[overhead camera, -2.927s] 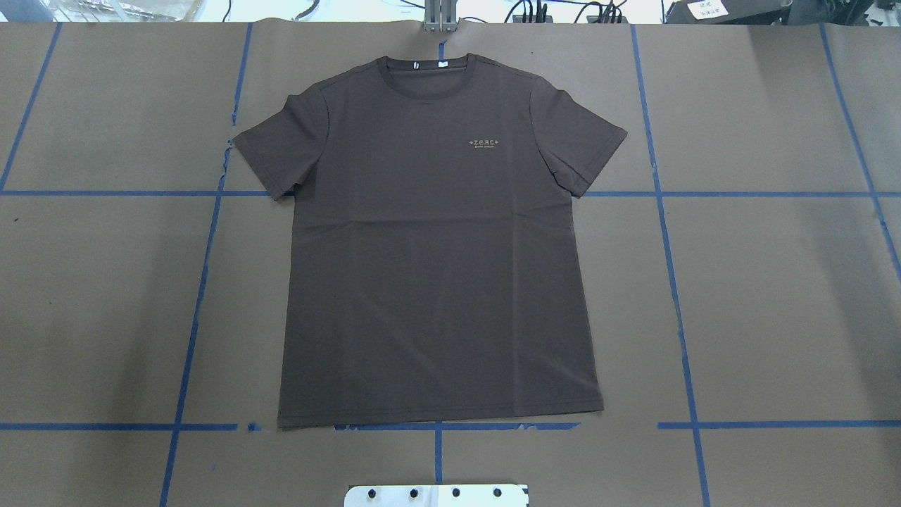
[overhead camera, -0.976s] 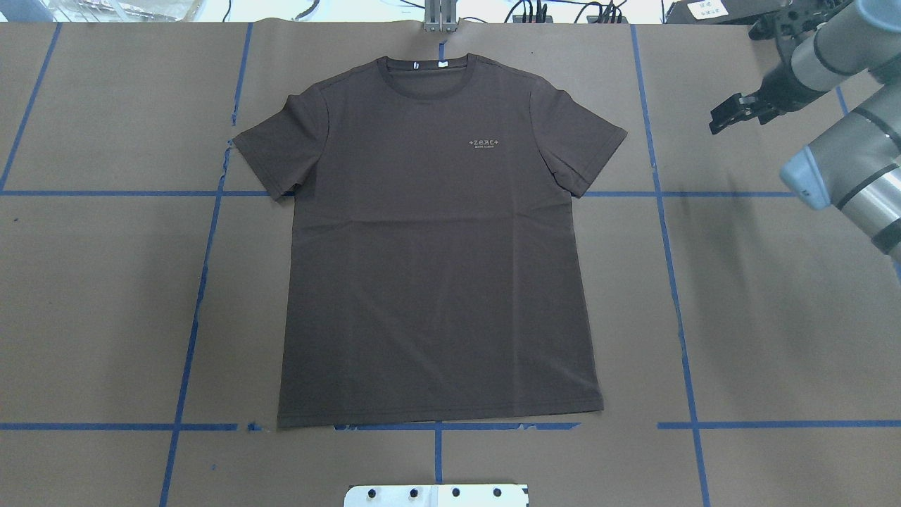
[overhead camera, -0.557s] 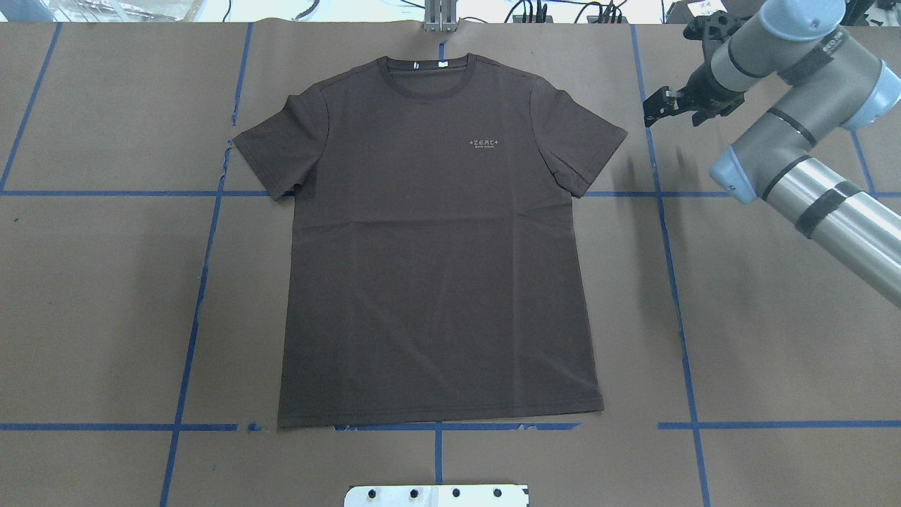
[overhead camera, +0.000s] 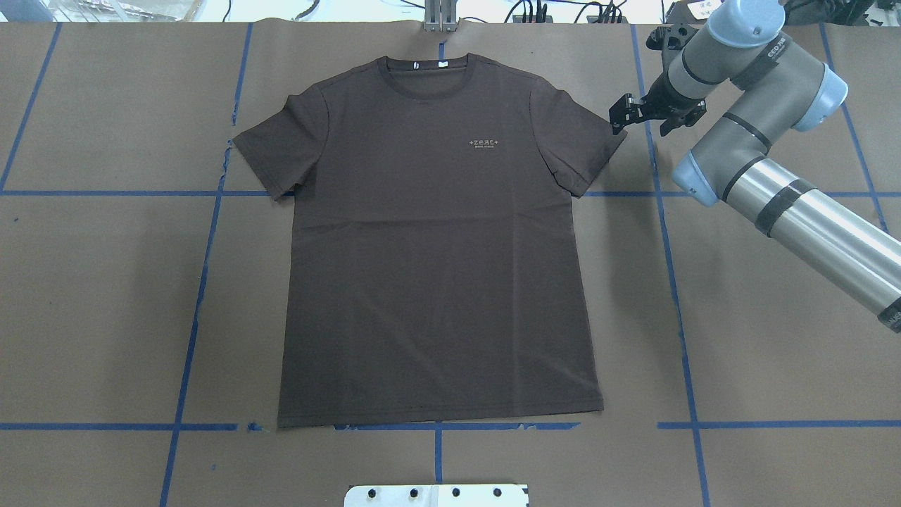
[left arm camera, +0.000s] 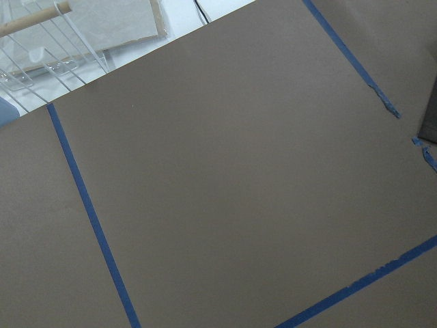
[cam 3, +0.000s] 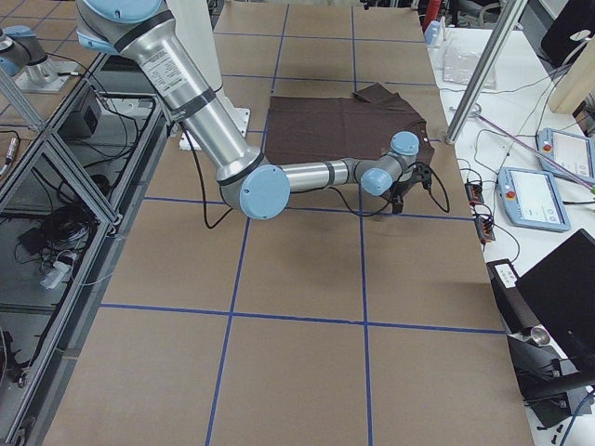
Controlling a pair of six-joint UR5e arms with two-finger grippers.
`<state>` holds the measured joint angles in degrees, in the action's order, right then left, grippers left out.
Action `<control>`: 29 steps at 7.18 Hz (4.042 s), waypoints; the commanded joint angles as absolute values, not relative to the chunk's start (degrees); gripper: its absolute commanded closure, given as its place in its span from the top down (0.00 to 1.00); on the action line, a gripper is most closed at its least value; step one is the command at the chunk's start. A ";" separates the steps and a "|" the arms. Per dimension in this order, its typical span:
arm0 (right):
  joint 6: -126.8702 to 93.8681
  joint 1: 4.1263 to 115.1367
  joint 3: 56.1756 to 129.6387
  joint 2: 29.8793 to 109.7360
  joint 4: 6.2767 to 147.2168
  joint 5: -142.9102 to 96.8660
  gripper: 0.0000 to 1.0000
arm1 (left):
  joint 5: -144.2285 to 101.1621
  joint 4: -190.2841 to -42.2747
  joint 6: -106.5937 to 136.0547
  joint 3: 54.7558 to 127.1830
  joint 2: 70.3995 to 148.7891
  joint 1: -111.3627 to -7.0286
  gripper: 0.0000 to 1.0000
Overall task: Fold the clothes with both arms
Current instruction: 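Move the right gripper to the sleeve nearest it, then grasp the sleeve with the right gripper and fold it over the shirt body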
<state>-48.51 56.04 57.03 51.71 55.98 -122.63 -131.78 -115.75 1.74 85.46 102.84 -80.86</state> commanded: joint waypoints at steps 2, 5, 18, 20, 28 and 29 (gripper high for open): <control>-48.52 54.84 54.86 49.49 56.43 -121.20 1.00 | -131.84 -115.75 1.67 85.52 102.57 -80.95 1.00; -48.60 53.97 52.91 48.08 56.34 -121.20 0.98 | -131.84 -115.66 1.67 85.43 102.57 -80.95 1.00; -51.67 52.91 56.86 45.79 56.25 -119.80 0.00 | -131.84 -115.58 2.46 85.52 102.83 -80.95 1.00; -54.30 52.65 59.49 44.31 56.16 -119.79 0.00 | -131.84 -115.58 2.64 85.52 102.83 -80.95 1.00; -55.46 43.59 58.80 37.97 53.88 -104.50 0.70 | -131.84 -115.58 2.99 85.69 102.66 -81.04 1.00; -55.55 43.59 58.80 37.97 53.88 -104.50 1.00 | -131.75 -115.58 2.99 85.61 102.74 -81.04 1.00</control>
<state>-55.48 43.71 58.82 37.96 53.97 -104.62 -131.82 -115.59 2.90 85.68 102.67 -81.03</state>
